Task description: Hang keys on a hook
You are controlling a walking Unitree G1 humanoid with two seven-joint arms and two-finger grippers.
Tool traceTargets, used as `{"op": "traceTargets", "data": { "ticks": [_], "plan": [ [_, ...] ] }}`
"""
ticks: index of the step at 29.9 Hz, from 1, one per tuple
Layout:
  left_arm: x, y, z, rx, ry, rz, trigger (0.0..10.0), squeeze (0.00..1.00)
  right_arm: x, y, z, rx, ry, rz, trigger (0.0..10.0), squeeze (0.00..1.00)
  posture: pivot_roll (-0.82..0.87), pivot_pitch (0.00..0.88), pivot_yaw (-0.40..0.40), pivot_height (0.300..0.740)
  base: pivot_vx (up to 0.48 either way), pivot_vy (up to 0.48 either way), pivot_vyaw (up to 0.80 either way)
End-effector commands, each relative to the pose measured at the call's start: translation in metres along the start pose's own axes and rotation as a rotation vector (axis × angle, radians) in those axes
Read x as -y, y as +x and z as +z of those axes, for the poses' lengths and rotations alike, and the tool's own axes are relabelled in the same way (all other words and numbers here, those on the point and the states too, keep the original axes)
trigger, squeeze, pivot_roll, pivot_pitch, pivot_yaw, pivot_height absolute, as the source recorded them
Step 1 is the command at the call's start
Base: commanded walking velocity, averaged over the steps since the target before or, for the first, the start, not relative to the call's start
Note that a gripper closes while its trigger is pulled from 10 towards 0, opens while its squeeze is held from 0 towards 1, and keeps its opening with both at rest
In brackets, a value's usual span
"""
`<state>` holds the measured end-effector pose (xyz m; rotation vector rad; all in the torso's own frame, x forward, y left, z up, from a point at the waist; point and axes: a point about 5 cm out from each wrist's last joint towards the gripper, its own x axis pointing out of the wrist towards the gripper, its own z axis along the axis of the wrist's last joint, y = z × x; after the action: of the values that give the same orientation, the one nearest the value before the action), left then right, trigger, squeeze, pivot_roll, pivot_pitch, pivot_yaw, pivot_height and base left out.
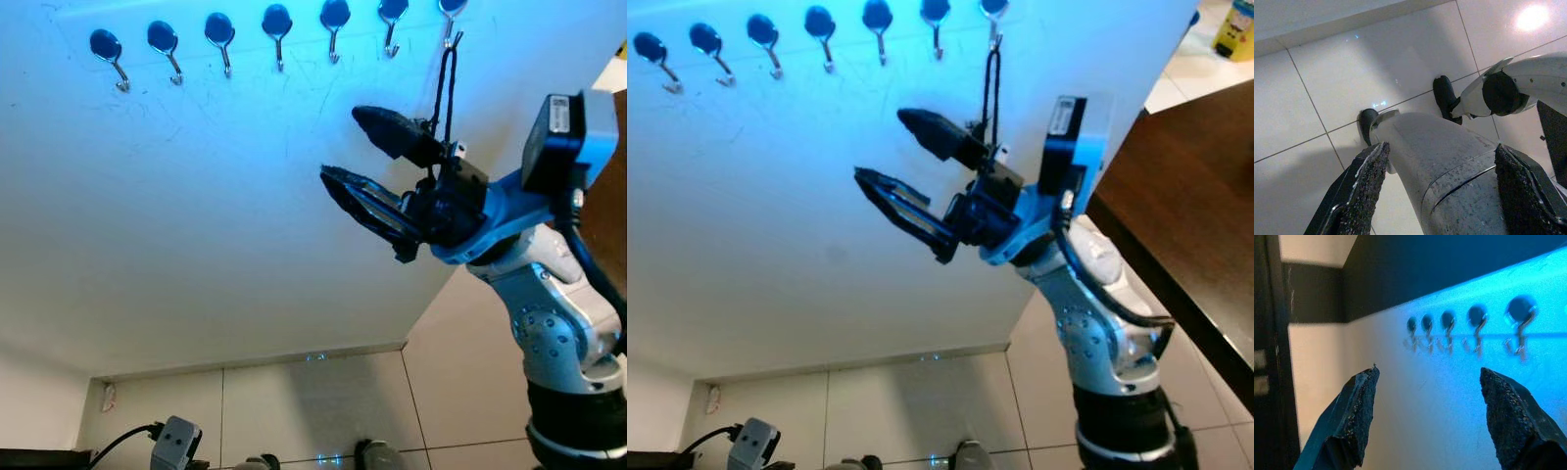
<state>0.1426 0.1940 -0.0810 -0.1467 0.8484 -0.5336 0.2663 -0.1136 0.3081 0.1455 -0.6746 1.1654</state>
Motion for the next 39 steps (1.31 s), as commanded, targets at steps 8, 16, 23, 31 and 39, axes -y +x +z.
{"op": "traceTargets", "data": {
  "ticks": [8, 16, 23, 31, 39],
  "plan": [
    [0.009, -0.012, -0.043, -0.192, -0.057, -0.005, 10.0, 0.0, -0.019, 0.006, 0.004, 0.038, 0.063, 0.157, 10.0, 0.0, -0.01, 0.134, 0.14, 0.74, 0.0, 0.0, 0.0],
    [0.008, -0.012, -0.044, -0.204, -0.058, 0.011, 10.0, 0.0, -0.018, 0.009, 0.002, 0.018, 0.054, 0.165, 0.0, 0.0, -0.01, 0.13, 0.143, 0.74, 0.0, 0.0, 0.0],
    [0.008, -0.013, -0.047, -0.214, -0.061, 0.019, 10.0, 0.0, -0.017, 0.008, 0.003, 0.022, 0.056, 0.152, 4.9, 0.0, -0.01, 0.131, 0.143, 0.74, 0.0, 0.0, 0.0],
    [0.008, -0.014, -0.048, -0.228, -0.058, 0.032, 10.0, 0.0, -0.015, 0.01, 0.004, 0.022, 0.048, 0.137, 10.0, 0.0, -0.01, 0.13, 0.141, 0.74, 0.0, 0.0, 0.0],
    [0.01, -0.012, -0.05, -0.242, -0.052, 0.04, 10.0, 0.0, -0.011, 0.004, -0.009, -0.06, 0.033, 0.086, 10.0, 0.0, -0.02, 0.11, 0.131, 0.74, 0.0, 0.0, 0.0]
  ]
}}
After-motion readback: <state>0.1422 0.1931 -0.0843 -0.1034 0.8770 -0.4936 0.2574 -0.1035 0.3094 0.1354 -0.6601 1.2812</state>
